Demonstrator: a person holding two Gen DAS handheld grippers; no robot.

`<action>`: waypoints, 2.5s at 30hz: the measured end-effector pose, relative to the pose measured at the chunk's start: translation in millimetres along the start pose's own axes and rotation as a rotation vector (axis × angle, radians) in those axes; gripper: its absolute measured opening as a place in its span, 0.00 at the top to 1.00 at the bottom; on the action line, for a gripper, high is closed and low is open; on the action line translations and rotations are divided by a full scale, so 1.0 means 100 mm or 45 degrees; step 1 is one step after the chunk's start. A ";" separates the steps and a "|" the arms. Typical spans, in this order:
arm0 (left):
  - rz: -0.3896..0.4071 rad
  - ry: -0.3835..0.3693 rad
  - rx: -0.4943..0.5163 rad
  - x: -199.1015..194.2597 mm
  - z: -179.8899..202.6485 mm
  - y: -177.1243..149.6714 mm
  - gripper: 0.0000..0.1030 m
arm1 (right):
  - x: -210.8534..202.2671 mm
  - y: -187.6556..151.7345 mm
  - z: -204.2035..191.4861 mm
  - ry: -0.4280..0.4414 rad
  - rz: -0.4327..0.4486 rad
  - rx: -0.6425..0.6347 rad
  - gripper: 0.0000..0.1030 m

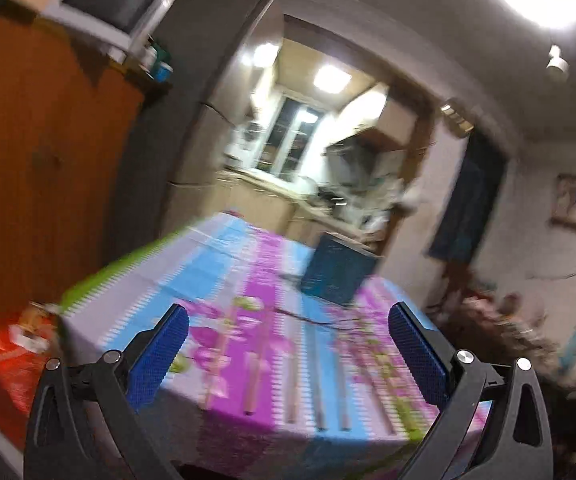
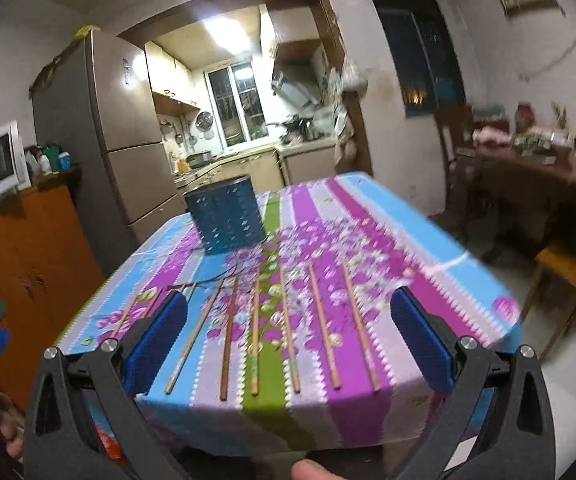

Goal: Organize utensils
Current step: 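Lower and grasp a bamboo chopstick with the left tool while the right tool grasps another, then lift both held chopsticks and carry them toward the blue utensil holder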

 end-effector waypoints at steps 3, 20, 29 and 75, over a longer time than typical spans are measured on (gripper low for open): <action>0.011 0.092 0.181 0.07 0.04 0.13 0.03 | 0.15 -0.06 0.03 0.039 -0.082 0.007 0.05; -0.636 0.036 0.649 1.04 -0.01 -0.73 0.53 | 0.32 -0.10 0.24 -0.102 -0.135 -0.209 0.05; -0.685 0.116 0.515 1.25 -0.28 -0.76 0.84 | 0.51 -0.36 0.03 -0.089 -0.243 -0.410 0.36; -0.557 0.196 0.525 1.13 -0.20 -0.72 0.92 | 0.71 -0.41 -0.08 -0.033 -0.235 -0.389 0.95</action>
Point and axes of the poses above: each gripper's, at about its wrist camera, not at the fingertips, and x roughly the way its jaws point, z to its right, y to its top, the point moved 5 cm from there along x, roughly the way its jaws point, and after that the axes turned 11 degrees about -z, right-handed, at the moved point
